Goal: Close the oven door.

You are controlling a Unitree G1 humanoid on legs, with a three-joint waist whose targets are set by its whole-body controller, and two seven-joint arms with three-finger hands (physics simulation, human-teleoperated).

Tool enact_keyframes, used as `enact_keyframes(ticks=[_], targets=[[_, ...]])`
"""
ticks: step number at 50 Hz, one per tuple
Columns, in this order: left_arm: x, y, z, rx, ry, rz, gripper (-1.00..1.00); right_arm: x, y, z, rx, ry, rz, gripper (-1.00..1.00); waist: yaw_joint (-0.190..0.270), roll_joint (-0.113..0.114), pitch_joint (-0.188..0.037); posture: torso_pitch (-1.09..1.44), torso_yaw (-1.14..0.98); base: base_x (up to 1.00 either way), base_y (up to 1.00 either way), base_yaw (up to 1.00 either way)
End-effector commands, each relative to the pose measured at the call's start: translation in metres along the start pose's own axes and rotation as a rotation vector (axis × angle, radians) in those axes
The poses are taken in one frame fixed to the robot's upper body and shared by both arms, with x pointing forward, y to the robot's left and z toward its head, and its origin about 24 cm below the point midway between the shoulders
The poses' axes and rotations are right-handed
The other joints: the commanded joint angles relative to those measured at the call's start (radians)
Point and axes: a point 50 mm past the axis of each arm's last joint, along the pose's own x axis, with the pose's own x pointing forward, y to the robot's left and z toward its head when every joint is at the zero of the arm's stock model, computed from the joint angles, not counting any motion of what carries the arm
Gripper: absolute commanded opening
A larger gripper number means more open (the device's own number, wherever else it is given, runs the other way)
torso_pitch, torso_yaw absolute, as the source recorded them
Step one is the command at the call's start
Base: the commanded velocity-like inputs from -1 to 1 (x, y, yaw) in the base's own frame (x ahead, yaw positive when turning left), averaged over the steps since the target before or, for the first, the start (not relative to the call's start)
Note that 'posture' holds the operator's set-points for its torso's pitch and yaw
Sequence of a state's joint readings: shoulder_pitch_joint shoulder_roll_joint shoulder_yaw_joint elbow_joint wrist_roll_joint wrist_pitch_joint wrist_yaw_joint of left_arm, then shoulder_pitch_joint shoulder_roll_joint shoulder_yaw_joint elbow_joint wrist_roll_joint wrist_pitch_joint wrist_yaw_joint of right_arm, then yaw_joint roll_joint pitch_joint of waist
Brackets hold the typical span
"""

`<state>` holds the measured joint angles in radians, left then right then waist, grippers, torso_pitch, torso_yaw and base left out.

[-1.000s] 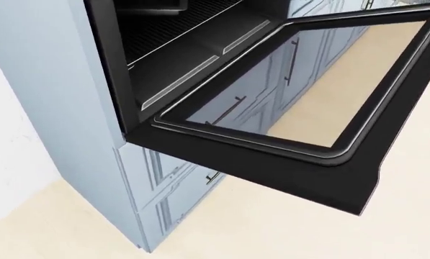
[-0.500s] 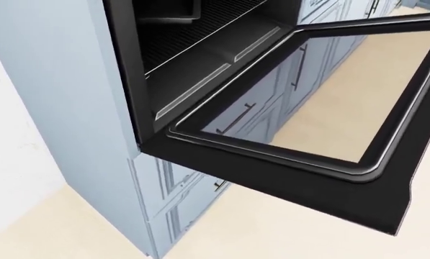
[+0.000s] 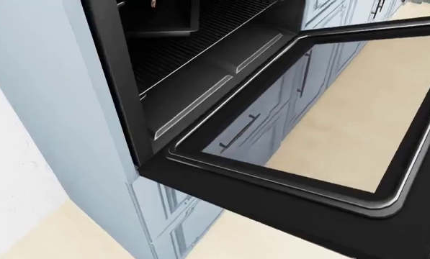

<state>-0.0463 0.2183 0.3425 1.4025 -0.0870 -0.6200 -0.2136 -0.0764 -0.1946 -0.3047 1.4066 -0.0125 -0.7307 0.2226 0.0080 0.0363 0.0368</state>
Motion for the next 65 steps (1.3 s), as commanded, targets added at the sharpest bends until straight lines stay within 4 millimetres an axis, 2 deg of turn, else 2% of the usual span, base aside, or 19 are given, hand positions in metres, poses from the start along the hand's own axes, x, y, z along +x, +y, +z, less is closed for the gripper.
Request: enact_keyframes(ticks=[1,4,7,8,9,12,16,18,20,21,22,25,32,36,40,41,48,56,65], targets=[[0.002,0.0,0.008,0.009,-0.048,-0.002,1.0,0.003,-0.009,0.01,-0.012,-0.058,-0.032,1.0,-0.002,-0.007,-0.004,0.0,0.0,0.15,0.0,0.0],[0.002,0.0,0.008,0.008,-0.049,-0.002,1.0,0.003,-0.009,0.011,-0.011,-0.059,-0.033,1.0,0.001,-0.049,-0.003,0.0,0.0,0.15,0.0,0.0],[0.002,0.001,0.008,0.008,-0.047,-0.001,1.0,0.003,-0.009,0.01,-0.011,-0.057,-0.033,1.0,-0.003,-0.12,-0.015,0.0,0.0,0.15,0.0,0.0],[0.002,0.0,0.007,0.008,-0.047,-0.001,1.0,0.003,-0.009,0.01,-0.012,-0.056,-0.033,1.0,-0.013,-0.071,-0.014,0.0,0.0,0.15,0.0,0.0],[0.002,0.0,0.008,0.008,-0.048,-0.001,1.0,0.003,-0.009,0.01,-0.011,-0.057,-0.034,1.0,-0.009,-0.084,-0.013,0.0,0.0,0.15,0.0,0.0],[0.002,0.0,0.008,0.006,-0.048,-0.002,1.0,0.003,-0.009,0.011,-0.009,-0.059,-0.033,1.0,-0.017,-0.073,-0.015,0.0,0.0,0.15,0.0,0.0],[0.003,0.0,0.008,0.007,-0.048,-0.002,1.0,0.003,-0.009,0.011,-0.01,-0.059,-0.035,1.0,-0.016,-0.031,-0.003,0.0,0.0,0.15,0.0,0.0],[0.003,0.001,0.008,0.008,-0.048,-0.003,1.0,0.003,-0.01,0.011,-0.012,-0.059,-0.036,1.0,-0.018,0.005,-0.004,0.0,0.0,0.15,0.0,0.0],[0.003,0.001,0.008,0.007,-0.048,-0.002,1.0,0.003,-0.01,0.01,-0.011,-0.057,-0.038,1.0,-0.013,0.07,-0.02,0.0,0.0,0.13,0.0,0.0],[0.003,0.002,0.009,0.008,-0.047,-0.002,1.0,0.002,-0.009,0.01,-0.014,-0.058,-0.036,1.0,-0.007,0.012,0.012,0.0,0.0,0.02,0.0,0.0],[0.004,0.002,0.01,0.007,-0.046,-0.002,1.0,0.002,-0.008,0.01,-0.017,-0.057,-0.035,1.0,-0.014,0.009,-0.003,0.0,0.0,0.0,0.0,0.0],[0.005,0.004,0.011,0.008,-0.043,-0.002,1.0,0.002,-0.009,0.009,-0.017,-0.047,-0.047,1.0,-0.018,-0.021,-0.008,0.0,0.0,0.0,0.0,0.0],[0.006,0.006,0.013,0.015,-0.043,0.003,1.0,0.003,-0.012,0.005,-0.037,0.01,-0.104,1.0,-0.022,-0.031,-0.019,0.0,0.0,0.0,0.0,0.0],[0.006,0.006,0.013,0.018,-0.045,0.004,1.0,0.005,-0.02,0.015,0.08,-0.077,-0.148,1.0,-0.022,-0.038,-0.018,0.0,0.0,0.0,0.0,0.0],[0.005,0.005,0.013,0.018,-0.051,0.006,1.0,0.003,-0.029,0.022,0.272,-0.186,-0.188,1.0,-0.021,-0.039,-0.015,0.0,0.0,0.0,0.0,0.0],[0.005,0.005,0.013,0.016,-0.052,0.007,1.0,0.004,-0.029,0.019,0.302,-0.154,-0.163,1.0,-0.021,-0.039,-0.014,0.0,0.0,0.0,0.0,0.0],[0.004,0.002,0.011,0.017,-0.052,0.007,1.0,0.004,-0.045,0.032,0.716,-0.404,-0.041,1.0,-0.021,-0.045,-0.006,0.0,0.0,0.0,0.0,0.0],[0.002,0.0,0.008,0.017,-0.051,0.005,1.0,0.004,-0.061,0.041,0.862,-0.523,-0.05,1.0,-0.019,-0.053,-0.001,0.0,0.0,0.0,0.0,0.0],[0.005,0.005,0.012,0.016,-0.048,0.006,1.0,0.018,-0.058,0.065,0.79,-0.537,0.052,1.0,-0.02,-0.05,-0.005,0.0,0.0,0.0,0.0,0.0]])
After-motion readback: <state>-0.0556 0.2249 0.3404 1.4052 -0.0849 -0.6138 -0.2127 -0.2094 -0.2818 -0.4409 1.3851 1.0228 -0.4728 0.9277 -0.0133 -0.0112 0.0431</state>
